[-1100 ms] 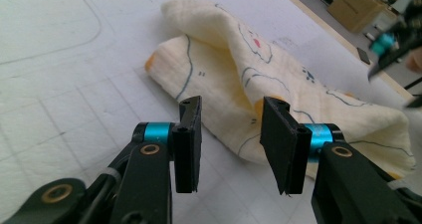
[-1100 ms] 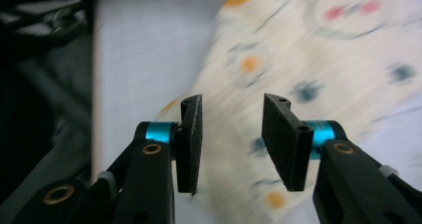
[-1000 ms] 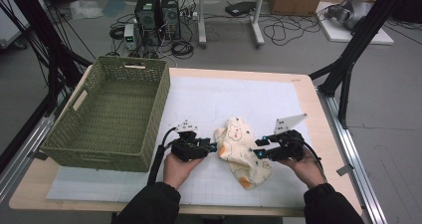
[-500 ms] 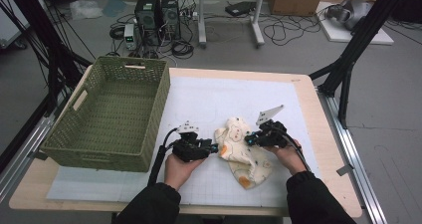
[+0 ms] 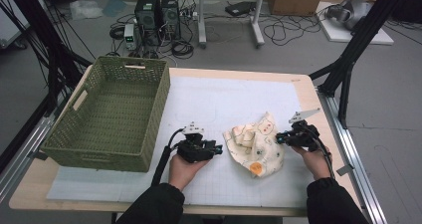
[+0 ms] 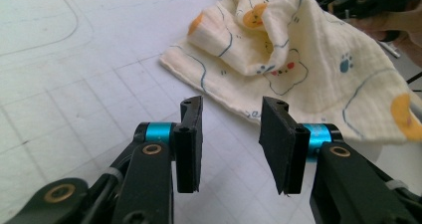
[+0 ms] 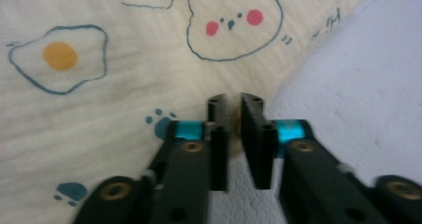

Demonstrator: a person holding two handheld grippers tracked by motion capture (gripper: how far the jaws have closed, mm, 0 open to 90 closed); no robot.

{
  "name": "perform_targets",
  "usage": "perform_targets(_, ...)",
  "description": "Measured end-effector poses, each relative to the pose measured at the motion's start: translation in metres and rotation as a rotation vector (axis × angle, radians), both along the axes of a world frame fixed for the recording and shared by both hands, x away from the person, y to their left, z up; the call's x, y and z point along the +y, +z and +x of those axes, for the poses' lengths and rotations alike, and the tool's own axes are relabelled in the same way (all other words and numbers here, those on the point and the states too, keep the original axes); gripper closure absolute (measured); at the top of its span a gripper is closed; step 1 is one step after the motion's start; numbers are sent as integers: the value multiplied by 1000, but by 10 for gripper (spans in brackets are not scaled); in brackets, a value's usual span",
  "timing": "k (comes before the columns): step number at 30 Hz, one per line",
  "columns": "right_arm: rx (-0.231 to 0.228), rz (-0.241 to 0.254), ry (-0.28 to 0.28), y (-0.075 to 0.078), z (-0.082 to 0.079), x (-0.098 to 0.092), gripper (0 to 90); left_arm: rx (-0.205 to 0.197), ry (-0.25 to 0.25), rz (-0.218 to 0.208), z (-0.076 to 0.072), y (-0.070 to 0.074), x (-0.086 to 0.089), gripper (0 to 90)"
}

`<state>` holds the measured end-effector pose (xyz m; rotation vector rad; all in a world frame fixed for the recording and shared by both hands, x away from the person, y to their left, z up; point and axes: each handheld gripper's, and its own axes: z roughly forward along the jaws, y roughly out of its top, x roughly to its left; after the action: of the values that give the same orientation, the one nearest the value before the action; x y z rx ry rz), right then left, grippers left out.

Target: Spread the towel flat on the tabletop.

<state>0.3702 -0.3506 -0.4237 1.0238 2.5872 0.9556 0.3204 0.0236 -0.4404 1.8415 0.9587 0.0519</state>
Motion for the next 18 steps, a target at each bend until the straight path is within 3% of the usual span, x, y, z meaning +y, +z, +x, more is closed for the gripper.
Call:
perform_targets(3,-24,45,-8,6,-8,-4,704,-4,13,0,5,0,-9,628)
perform_targets(7,-66,100,54,17,-24,-7,638,-22,-1,75,16,3,-27,663)
perform_targets(10,-75,139,128,20,-41,-5,592,-27,29,142,28,5,-37,664)
perform_targets(14,-78,141,170,17,-52,-3,581,-17,104,194,42,2,-45,664)
perform_targets(18,-54,132,195,10,-57,0,565,-19,120,265,47,-4,-53,666)
